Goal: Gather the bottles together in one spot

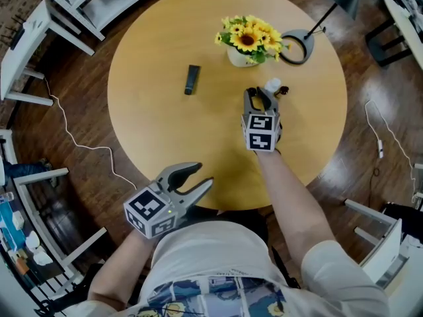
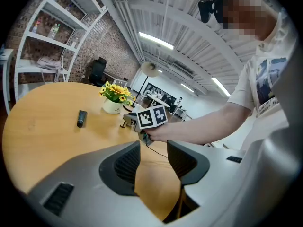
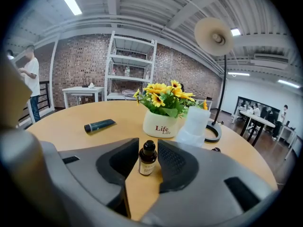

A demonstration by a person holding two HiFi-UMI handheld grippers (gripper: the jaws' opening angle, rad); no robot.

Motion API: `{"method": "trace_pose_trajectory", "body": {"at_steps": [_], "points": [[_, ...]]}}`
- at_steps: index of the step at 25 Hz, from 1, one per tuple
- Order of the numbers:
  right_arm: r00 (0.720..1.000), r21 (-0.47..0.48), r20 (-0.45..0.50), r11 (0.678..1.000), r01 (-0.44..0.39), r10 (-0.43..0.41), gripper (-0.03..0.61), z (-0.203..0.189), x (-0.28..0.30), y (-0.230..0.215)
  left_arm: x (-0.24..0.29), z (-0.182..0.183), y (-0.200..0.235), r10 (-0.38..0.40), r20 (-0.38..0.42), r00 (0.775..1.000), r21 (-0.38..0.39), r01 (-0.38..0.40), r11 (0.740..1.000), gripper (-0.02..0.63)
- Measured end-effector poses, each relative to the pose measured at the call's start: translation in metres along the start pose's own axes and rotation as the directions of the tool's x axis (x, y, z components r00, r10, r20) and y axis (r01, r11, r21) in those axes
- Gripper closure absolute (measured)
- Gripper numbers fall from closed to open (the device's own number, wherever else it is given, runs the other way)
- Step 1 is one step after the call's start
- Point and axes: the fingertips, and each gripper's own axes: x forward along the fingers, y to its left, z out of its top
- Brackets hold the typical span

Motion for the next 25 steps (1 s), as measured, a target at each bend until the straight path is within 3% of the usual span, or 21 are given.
{"method": "trace_pose_trajectory", "body": {"at_steps": [7, 13, 18, 25], "points": [[0.999, -0.069, 0.037, 0.998, -0.016, 0.018, 0.428, 0.015, -0.02, 0.006, 0.005, 0.004, -0.003, -0.003, 0.012, 1.0, 0.005, 0.003, 1.0, 0.448], [0.988, -0.108, 0.105, 0.989, -0.106, 0.117, 0.428, 0.039, -0.081, 0.02, 0.014, 0.011, -0.01, 0.022, 0.036, 0.999, 0.02, -0.023, 1.0, 0.448], [0.972, -0.068, 0.119, 0.978, -0.197, 0.204, 0.428, 0.042, -0.154, 0.004, 0.019, 0.018, -0.02, 0.09, 0.091, 0.992, 0.025, -0.093, 0.995, 0.448], [0.945, -0.044, 0.056, 0.946, -0.32, 0.322, 0.428, 0.025, -0.266, -0.043, 0.01, 0.021, -0.057, 0.206, 0.127, 0.97, 0.013, -0.209, 0.978, 0.448]]}}
